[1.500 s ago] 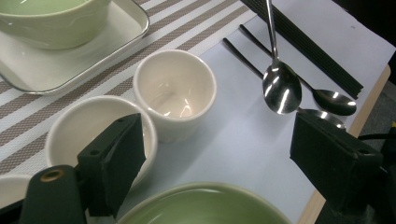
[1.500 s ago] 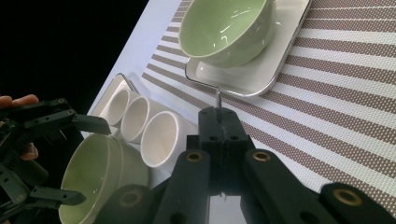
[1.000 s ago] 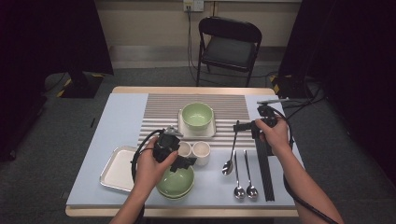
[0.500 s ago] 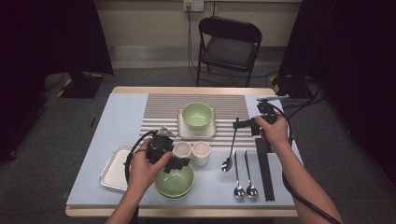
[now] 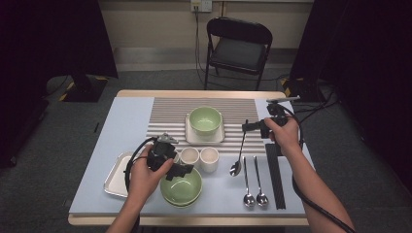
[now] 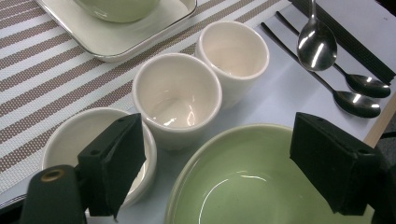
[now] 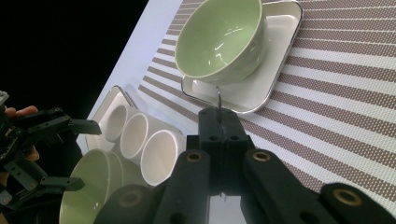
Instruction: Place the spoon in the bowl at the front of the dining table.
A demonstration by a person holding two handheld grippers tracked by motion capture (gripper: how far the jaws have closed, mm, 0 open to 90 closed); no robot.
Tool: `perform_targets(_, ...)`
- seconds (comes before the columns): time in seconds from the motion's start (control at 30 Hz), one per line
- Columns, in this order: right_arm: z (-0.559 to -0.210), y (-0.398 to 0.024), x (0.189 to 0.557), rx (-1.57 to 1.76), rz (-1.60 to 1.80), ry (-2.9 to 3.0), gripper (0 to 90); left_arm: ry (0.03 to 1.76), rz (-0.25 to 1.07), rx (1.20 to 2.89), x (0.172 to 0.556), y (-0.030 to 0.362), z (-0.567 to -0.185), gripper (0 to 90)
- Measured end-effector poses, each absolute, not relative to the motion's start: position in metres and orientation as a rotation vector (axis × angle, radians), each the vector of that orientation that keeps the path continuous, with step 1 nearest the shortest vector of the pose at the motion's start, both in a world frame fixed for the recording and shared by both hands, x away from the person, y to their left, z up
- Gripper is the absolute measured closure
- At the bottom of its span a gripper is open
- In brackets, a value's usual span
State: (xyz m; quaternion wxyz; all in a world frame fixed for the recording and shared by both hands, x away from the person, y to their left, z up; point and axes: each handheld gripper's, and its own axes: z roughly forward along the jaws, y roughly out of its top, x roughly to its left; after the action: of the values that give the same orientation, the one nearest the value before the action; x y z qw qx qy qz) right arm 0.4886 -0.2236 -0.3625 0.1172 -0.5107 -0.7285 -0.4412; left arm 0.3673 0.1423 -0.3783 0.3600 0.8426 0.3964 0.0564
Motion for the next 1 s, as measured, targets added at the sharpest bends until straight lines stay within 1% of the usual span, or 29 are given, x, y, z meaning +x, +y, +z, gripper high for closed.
perform_targets(0.53, -0.356, -0.227, 0.498, -1.540, -1.330, -2.111, 90.0, 1.025, 0.134, 2.153, 0.365, 0.149, -0.383, 17.6)
perform_targets(1.0, -0.350, -0.225, 0.507, -1.555, -1.341, -2.114, 90.0, 1.024, 0.139, 2.174, 0.363, 0.154, -0.383, 17.6)
